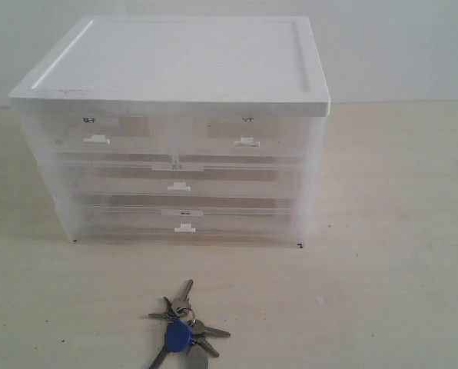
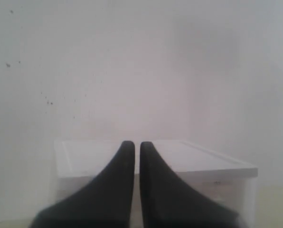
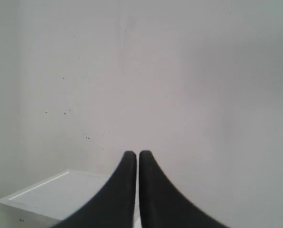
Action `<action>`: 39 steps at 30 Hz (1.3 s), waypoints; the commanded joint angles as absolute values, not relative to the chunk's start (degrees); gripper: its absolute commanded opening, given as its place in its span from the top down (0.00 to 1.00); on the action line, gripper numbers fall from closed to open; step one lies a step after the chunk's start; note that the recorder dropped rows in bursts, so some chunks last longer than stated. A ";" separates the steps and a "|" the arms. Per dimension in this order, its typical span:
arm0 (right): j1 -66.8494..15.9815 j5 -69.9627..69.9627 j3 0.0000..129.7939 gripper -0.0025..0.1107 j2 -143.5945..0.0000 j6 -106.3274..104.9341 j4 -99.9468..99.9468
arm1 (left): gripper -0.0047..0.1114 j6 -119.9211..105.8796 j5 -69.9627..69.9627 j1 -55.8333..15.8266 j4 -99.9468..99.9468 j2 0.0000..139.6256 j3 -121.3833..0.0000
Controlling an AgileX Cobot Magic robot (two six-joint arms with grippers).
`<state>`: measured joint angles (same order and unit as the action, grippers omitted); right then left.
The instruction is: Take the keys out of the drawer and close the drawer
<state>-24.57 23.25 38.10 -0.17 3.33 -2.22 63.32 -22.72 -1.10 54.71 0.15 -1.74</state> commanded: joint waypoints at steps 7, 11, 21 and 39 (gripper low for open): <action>-24.56 25.02 37.98 0.98 0.00 6.14 -2.07 | 0.92 63.63 -21.19 -1.28 56.31 0.00 0.00; -24.56 24.79 37.98 0.98 0.00 6.14 -1.93 | 0.92 69.73 -24.18 -1.28 59.29 0.00 0.00; -24.56 21.72 37.98 0.98 -7.33 6.46 4.41 | 0.92 74.24 -20.52 -1.28 63.96 4.92 -4.56; -24.56 26.38 37.98 0.98 -7.25 6.46 4.56 | 0.92 77.96 -20.03 -1.28 69.94 4.92 0.00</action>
<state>-24.57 26.25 38.10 -7.39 6.47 4.84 77.30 -20.13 -1.10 69.70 4.67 -0.17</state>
